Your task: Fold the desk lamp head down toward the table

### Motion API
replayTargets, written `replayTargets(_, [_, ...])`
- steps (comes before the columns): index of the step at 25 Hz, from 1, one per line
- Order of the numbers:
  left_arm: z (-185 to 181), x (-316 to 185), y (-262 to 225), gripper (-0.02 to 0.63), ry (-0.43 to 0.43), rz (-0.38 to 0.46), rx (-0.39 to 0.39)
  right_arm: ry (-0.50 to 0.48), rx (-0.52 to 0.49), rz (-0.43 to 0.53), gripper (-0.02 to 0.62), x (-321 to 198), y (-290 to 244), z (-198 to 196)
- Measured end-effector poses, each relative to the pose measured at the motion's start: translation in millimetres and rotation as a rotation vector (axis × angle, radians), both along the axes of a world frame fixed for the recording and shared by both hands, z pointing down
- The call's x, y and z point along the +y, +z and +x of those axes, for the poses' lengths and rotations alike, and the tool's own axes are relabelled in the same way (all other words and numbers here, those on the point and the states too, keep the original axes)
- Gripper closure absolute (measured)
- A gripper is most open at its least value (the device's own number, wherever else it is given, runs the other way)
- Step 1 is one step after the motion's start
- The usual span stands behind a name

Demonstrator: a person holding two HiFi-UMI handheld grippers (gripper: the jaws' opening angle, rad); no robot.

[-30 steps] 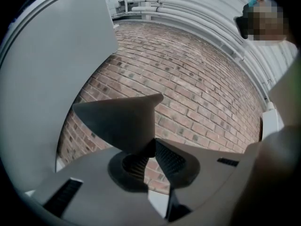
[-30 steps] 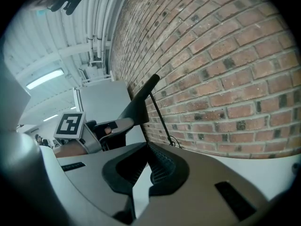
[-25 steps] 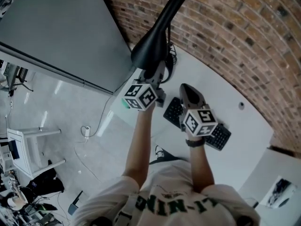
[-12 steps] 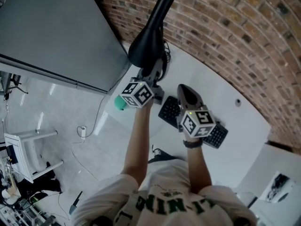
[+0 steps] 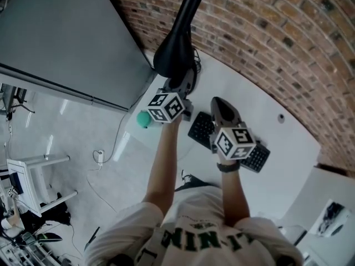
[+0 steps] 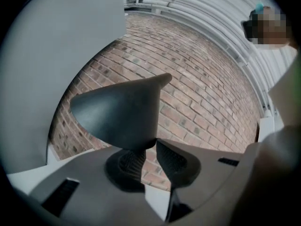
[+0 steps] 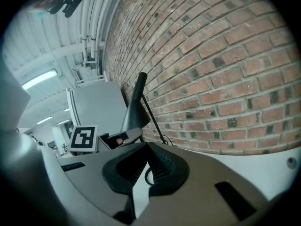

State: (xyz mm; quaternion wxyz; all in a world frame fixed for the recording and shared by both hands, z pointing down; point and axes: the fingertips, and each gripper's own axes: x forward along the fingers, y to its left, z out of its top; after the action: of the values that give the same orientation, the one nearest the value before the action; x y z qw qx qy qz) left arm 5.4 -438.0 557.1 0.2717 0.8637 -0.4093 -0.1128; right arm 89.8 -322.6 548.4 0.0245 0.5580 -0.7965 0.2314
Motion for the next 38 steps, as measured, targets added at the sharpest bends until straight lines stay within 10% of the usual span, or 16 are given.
replayTargets(24, [-82, 136, -71, 0.583, -0.127, 0.095, -0.46, -0.061, 0.114, 0.179, 0.591, 36, -75, -33])
replayTargets(38, [-122, 189, -119, 0.604, -0.243, 0.153, -0.474, -0.102, 0.194, 0.232, 0.591, 64, -96, -63])
